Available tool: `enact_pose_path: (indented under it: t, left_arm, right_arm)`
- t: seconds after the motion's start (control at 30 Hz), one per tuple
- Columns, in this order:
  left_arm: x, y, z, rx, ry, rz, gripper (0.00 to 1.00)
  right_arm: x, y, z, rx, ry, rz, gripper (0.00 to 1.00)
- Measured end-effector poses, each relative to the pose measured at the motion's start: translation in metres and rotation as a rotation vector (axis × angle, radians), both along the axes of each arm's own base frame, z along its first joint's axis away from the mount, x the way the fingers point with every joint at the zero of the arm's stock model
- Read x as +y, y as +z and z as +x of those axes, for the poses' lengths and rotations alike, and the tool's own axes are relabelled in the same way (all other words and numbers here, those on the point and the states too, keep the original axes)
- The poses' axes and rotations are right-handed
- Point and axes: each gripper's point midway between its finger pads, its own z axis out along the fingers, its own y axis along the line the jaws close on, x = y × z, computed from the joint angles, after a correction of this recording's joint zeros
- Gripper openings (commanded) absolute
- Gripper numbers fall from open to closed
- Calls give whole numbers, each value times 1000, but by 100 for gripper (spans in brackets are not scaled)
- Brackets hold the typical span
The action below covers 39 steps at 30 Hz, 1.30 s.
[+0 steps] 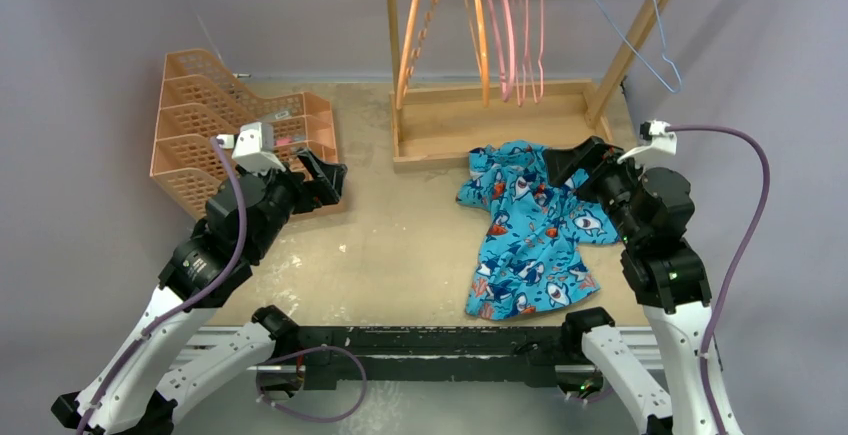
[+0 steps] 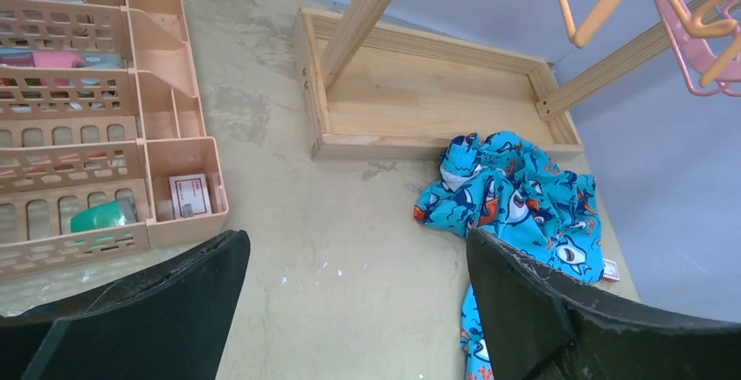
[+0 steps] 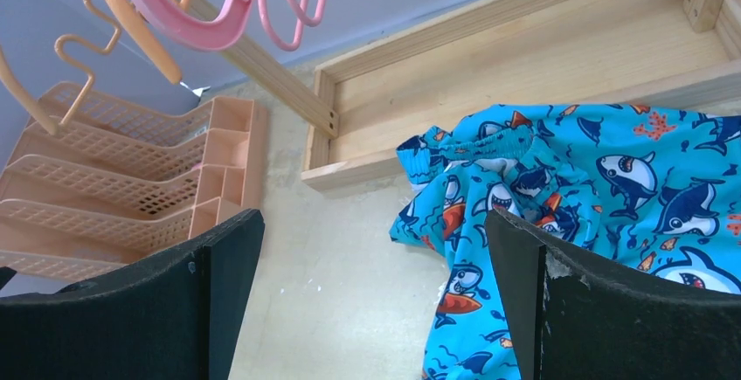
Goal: Place the shorts on the hanger
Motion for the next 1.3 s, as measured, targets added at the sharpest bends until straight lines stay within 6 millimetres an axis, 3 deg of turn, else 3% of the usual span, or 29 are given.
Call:
enact_pose_path:
  t: [0.23,0.4,0.67,0.9,1.07,1.3]
  left_arm:
    - [2,-3,0,2,11,7,95]
    - [7,-19,4,21,45,35,95]
    - [17,-68,11,97,101,144,95]
    - [30,-81,13,100,154,199,95]
    - [34,-82,12,76,167,198,94]
    - [35,-77,11,46,164,192,94]
  right_arm:
    - [0,-7,-2,29,-7,19,100]
    - [0,-33,-1,118,-31,57,100]
    - [-21,-104,10,390,-268,133,96]
    - [-19,-190,9,602,-330,141,64]
    - [-13,-224,11,656,-343,188,65]
    - [-8,-254,32,670,-352,196,69]
